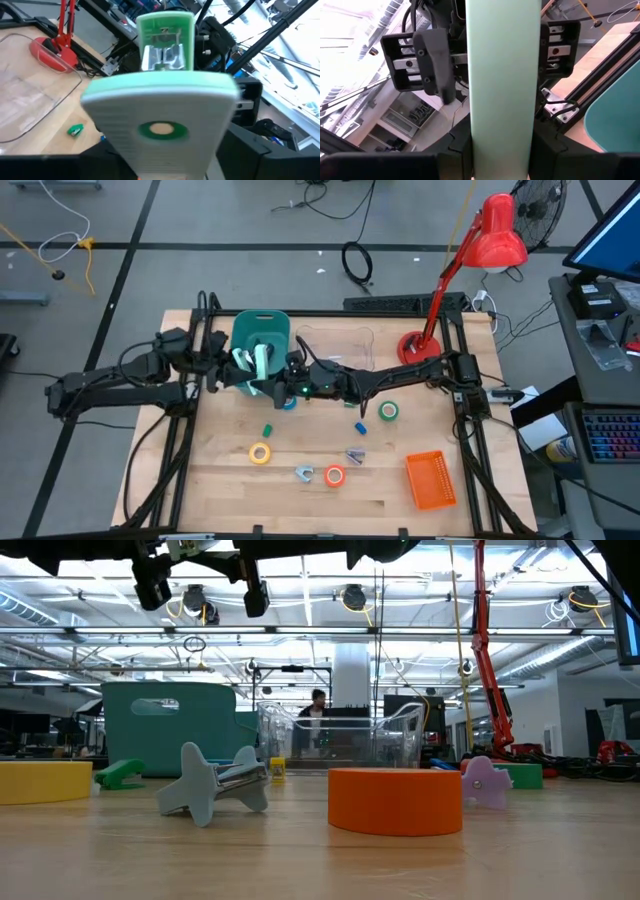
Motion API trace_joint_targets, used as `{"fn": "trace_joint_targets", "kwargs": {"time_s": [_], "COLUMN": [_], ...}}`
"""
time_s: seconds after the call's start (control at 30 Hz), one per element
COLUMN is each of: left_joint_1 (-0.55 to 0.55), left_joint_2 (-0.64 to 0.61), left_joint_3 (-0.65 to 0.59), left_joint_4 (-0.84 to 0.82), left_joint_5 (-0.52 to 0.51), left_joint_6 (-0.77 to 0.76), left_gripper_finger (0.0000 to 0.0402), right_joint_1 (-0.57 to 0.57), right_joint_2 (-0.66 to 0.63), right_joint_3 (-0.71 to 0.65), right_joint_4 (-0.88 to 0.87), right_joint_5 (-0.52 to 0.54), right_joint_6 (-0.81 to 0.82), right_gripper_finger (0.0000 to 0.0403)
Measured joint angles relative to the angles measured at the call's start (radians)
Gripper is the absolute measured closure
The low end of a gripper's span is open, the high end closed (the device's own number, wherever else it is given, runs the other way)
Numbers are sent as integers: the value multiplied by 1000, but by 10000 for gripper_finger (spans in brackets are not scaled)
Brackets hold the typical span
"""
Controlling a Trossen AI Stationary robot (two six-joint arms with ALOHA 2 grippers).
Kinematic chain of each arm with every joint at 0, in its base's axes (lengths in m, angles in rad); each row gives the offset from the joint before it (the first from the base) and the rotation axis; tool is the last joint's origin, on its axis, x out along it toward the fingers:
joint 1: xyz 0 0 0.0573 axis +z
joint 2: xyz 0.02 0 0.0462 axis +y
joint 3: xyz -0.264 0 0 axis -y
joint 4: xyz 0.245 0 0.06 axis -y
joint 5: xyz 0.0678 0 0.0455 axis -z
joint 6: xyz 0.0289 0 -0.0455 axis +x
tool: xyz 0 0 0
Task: Pick and place Stapler, Stapler remover, tape
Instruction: Put the light green stapler into the green bin
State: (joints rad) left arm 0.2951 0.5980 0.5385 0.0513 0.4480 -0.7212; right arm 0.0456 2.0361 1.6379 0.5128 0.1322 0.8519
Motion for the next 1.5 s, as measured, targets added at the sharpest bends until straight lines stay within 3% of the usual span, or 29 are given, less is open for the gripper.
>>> {"fn": "trace_joint_targets", "kwargs": {"time_s": [0.2,0.53,1.07,1.5], "left_joint_1": [-5,-5,42,-48], "left_joint_2": [0,-2,-70,10], "left_joint_3": [0,0,-1,2], "left_joint_4": [2,3,-70,-7], "left_joint_5": [3,3,-17,-3], "left_joint_6": [-28,-38,-22,-21], "left_gripper_finger": [262,261,261,261], "right_joint_1": [3,3,16,12], "right_joint_2": [0,0,0,-1], "right_joint_3": [0,1,2,-3], "right_joint_4": [5,-2,-12,1], "right_joint_5": [-4,-5,11,-38], "right_joint_6": [9,0,-23,-31], "right_gripper_finger": [287,257,263,256]}}
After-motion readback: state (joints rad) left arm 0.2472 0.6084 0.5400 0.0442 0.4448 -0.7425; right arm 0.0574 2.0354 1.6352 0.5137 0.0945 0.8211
